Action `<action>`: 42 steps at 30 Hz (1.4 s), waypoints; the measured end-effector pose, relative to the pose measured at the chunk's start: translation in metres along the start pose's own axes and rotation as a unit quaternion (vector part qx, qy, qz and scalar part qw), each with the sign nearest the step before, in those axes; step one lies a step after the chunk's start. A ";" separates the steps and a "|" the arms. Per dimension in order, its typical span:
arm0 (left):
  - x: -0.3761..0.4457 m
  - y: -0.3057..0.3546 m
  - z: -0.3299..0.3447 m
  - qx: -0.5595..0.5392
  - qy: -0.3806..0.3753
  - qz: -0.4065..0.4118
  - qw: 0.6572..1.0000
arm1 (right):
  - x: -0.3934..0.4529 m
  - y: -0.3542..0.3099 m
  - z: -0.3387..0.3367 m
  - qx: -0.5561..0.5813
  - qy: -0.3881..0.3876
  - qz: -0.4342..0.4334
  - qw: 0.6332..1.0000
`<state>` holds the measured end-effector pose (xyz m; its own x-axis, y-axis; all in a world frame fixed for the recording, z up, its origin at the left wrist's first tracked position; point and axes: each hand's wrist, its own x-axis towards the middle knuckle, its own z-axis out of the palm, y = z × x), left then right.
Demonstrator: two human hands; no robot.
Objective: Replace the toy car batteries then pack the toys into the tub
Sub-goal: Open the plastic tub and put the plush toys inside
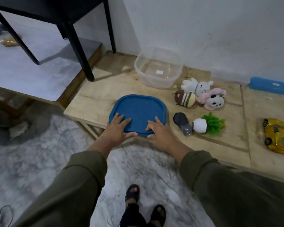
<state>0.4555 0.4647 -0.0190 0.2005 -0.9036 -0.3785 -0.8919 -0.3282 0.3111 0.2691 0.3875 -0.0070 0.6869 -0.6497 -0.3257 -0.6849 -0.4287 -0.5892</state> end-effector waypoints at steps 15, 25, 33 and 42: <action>0.060 0.026 -0.044 0.180 0.016 0.017 0.983 | 0.044 0.006 -0.047 -0.197 0.058 -0.019 0.979; 0.133 0.175 -0.040 -0.002 -0.008 0.111 0.994 | 0.021 0.122 -0.195 -0.356 0.046 0.186 0.915; 0.194 0.228 0.003 -0.090 -0.009 -0.009 0.996 | 0.083 0.197 -0.210 -0.279 -0.067 0.098 0.953; 0.216 0.248 0.010 -0.154 0.020 -0.048 0.987 | 0.116 0.222 -0.223 -0.242 -0.150 0.003 0.959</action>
<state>0.2736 0.1913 -0.0325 0.2992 -0.8725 -0.3863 -0.7036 -0.4752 0.5283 0.1423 0.0770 -0.0105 0.6722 -0.4735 -0.5691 -0.6713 -0.7140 -0.1989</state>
